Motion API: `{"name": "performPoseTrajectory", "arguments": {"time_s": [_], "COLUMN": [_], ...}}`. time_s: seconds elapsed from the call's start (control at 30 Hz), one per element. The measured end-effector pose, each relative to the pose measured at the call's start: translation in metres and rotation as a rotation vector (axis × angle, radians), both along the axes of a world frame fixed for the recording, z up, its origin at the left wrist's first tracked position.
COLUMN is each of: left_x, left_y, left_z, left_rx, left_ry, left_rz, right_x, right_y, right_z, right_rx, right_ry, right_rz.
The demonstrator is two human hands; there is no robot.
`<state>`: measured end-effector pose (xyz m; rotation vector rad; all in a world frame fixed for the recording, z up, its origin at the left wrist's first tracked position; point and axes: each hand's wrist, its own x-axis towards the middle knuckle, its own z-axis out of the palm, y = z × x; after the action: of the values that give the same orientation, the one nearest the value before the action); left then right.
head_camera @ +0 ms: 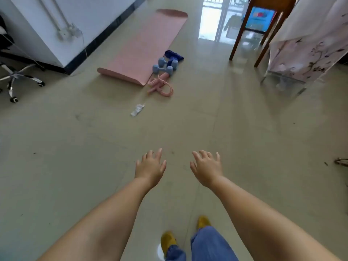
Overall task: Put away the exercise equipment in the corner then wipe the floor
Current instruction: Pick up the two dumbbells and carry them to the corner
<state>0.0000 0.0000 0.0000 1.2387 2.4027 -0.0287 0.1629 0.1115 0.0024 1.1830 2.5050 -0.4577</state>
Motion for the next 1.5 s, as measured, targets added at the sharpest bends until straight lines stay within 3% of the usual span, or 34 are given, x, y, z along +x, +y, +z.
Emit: {"name": "performPoseTrajectory", "arguments": {"time_s": [0.2, 0.7, 0.97, 1.27, 1.5], "left_x": [-0.016, -0.053, -0.175, -0.293, -0.381], "left_y": [0.097, 0.445, 0.588, 0.777, 0.886], "left_z": [0.004, 0.036, 0.02, 0.041, 0.018], "left_rx": [0.027, 0.108, 0.115, 0.117, 0.123], "left_ry": [-0.02, -0.109, -0.109, -0.13, -0.137], "left_rz": [-0.055, -0.038, 0.05, 0.025, 0.158], "right_x": [-0.008, -0.053, -0.165, -0.28, -0.381], "right_y": [0.087, 0.44, 0.596, 0.784, 0.919], "right_z": [0.003, 0.035, 0.04, 0.06, 0.039], "right_rx": [0.043, 0.075, 0.104, 0.103, 0.083], "right_ry": [0.052, 0.044, 0.085, 0.069, 0.015], "right_rz": [-0.033, 0.007, 0.131, 0.075, 0.235]}}
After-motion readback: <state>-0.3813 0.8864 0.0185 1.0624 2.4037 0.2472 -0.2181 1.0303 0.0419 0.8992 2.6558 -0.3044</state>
